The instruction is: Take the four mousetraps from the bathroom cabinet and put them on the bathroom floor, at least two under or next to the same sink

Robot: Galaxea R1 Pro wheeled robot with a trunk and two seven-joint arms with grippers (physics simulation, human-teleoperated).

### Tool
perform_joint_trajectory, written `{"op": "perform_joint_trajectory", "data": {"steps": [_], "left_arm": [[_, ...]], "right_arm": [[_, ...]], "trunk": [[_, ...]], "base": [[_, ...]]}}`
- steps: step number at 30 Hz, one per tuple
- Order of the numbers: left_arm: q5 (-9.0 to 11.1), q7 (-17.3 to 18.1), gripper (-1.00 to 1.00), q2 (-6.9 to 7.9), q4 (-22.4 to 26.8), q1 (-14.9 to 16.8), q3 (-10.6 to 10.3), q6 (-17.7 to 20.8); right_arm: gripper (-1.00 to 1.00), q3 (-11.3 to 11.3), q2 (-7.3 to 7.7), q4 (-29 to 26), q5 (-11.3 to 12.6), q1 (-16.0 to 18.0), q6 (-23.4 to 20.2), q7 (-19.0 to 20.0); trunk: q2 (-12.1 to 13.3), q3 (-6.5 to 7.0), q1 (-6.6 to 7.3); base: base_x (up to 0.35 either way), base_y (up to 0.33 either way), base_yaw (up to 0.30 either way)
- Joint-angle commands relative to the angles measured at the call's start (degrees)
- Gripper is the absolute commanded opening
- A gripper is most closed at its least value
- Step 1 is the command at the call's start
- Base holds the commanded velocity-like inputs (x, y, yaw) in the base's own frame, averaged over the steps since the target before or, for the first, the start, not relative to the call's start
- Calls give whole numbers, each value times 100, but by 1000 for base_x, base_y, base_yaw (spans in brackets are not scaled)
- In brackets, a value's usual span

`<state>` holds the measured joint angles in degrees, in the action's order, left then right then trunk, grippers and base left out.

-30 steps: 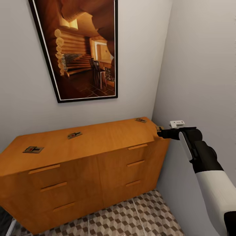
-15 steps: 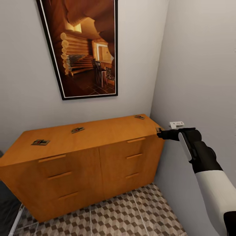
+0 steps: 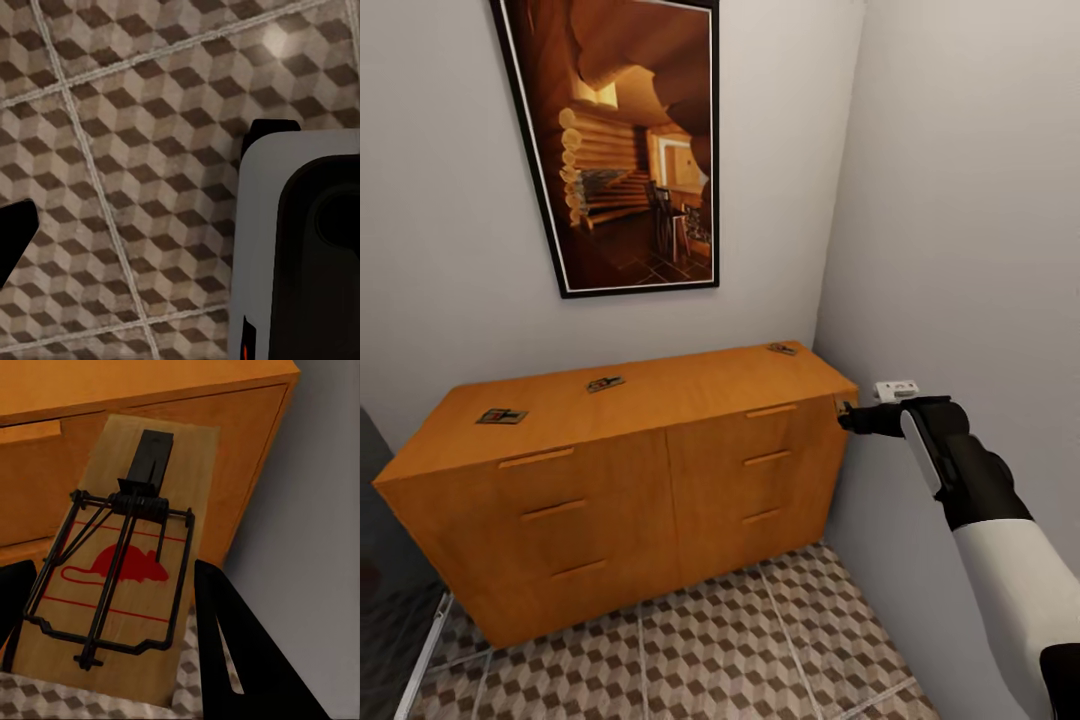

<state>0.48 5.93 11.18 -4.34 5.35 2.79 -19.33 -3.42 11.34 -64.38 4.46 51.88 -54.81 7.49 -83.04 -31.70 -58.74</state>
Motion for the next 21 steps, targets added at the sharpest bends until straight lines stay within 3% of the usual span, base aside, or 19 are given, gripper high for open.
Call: {"op": "perform_joint_trajectory", "data": {"steps": [1,12,18,21], "left_arm": [[5,32,100,2,-25,10,28,-35],[-3,39,100,-78,-9,10,28,-41],[-12,46,100,-88,-1,10,42,-48],[-12,44,100,-112,13,10,50,-45]], "right_arm": [[-100,-9,2,113,63,4,50,-24],[-100,-15,-15,1781,80,3,1349,4],[-100,-34,-127,2869,69,0,2335,13],[-100,-168,-177,3398,65,-1,2742,15]], "trunk": [[-4,-6,1],[-4,-6,1],[-4,-6,1],[-4,-6,1]], "base": [[-92,0,0],[-22,0,0],[0,0,0],[0,0,0]]}}
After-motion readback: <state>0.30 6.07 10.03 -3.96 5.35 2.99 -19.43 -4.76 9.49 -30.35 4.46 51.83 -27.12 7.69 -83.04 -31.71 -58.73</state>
